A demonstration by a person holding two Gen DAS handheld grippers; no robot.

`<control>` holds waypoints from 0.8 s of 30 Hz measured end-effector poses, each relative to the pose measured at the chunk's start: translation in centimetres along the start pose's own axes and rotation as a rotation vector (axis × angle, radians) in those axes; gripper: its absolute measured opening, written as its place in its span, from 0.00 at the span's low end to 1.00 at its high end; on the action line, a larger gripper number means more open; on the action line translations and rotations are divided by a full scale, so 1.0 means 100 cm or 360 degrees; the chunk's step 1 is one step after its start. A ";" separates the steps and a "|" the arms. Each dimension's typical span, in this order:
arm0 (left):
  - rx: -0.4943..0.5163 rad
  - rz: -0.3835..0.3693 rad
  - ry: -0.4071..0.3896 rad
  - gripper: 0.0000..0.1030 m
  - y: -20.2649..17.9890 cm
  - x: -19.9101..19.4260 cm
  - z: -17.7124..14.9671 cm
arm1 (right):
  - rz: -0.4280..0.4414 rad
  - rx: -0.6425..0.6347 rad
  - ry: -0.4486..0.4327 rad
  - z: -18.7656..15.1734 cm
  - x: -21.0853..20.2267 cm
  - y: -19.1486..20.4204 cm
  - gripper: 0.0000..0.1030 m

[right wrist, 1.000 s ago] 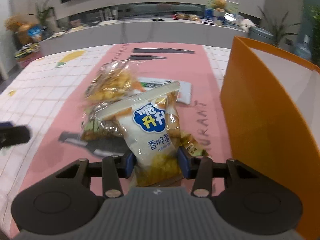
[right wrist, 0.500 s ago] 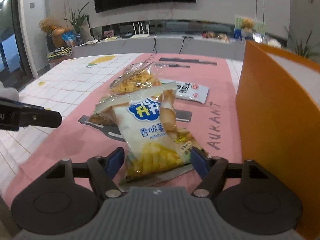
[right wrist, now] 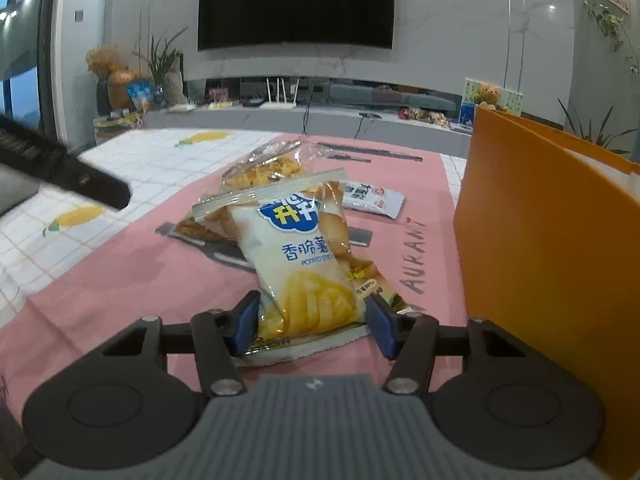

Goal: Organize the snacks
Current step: 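Grasp the white-and-blue potato crisp bag with the right tool and lift it, then grasp the clear bag of green-wrapped snacks with the left tool while the right tool holds the crisp bag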

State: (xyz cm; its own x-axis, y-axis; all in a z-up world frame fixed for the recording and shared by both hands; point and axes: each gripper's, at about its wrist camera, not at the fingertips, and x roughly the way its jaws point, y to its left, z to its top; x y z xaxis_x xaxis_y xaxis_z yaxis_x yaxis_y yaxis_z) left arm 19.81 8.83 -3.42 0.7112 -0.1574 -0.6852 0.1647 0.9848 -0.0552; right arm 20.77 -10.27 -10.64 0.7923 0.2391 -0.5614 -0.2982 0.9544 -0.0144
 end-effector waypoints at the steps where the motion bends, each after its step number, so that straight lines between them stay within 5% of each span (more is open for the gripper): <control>1: -0.0023 -0.0009 0.0009 0.66 0.000 0.004 0.002 | 0.0014 0.0014 0.0038 0.003 0.000 0.000 0.56; 2: -0.0050 -0.0017 0.0014 0.66 0.001 0.007 0.004 | 0.0015 0.0045 0.0082 0.009 -0.002 -0.001 0.56; 7: -0.0116 -0.0075 0.0007 0.66 -0.001 0.014 0.002 | 0.0104 0.0134 0.0041 0.031 -0.008 0.000 0.93; 11: -0.0054 -0.0050 0.0030 0.66 -0.003 0.017 -0.011 | -0.0113 -0.0027 0.0054 0.038 0.015 0.020 0.97; 16: -0.0061 -0.0046 0.0053 0.66 0.003 0.020 -0.020 | -0.0130 -0.0202 0.0138 0.036 0.048 0.029 0.97; 19: -0.0093 -0.0069 0.0060 0.66 0.004 0.020 -0.021 | 0.0016 -0.0093 0.0104 0.034 0.051 0.015 0.91; 21: -0.0093 -0.0080 0.0047 0.66 0.003 0.017 -0.020 | 0.0044 0.0030 0.0072 0.030 0.050 0.006 0.66; 24: -0.0088 -0.0083 0.0017 0.66 -0.001 0.013 -0.019 | -0.0019 0.0082 0.0027 0.026 0.047 0.003 0.56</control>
State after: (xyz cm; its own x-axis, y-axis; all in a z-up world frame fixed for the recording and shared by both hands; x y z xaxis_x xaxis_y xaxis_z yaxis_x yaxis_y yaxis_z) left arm 19.40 8.63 -5.68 0.6953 -0.2082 -0.6879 0.1631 0.9779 -0.1311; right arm 25.82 -8.38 -11.14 0.7863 0.2247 -0.5755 -0.2604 0.9653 0.0211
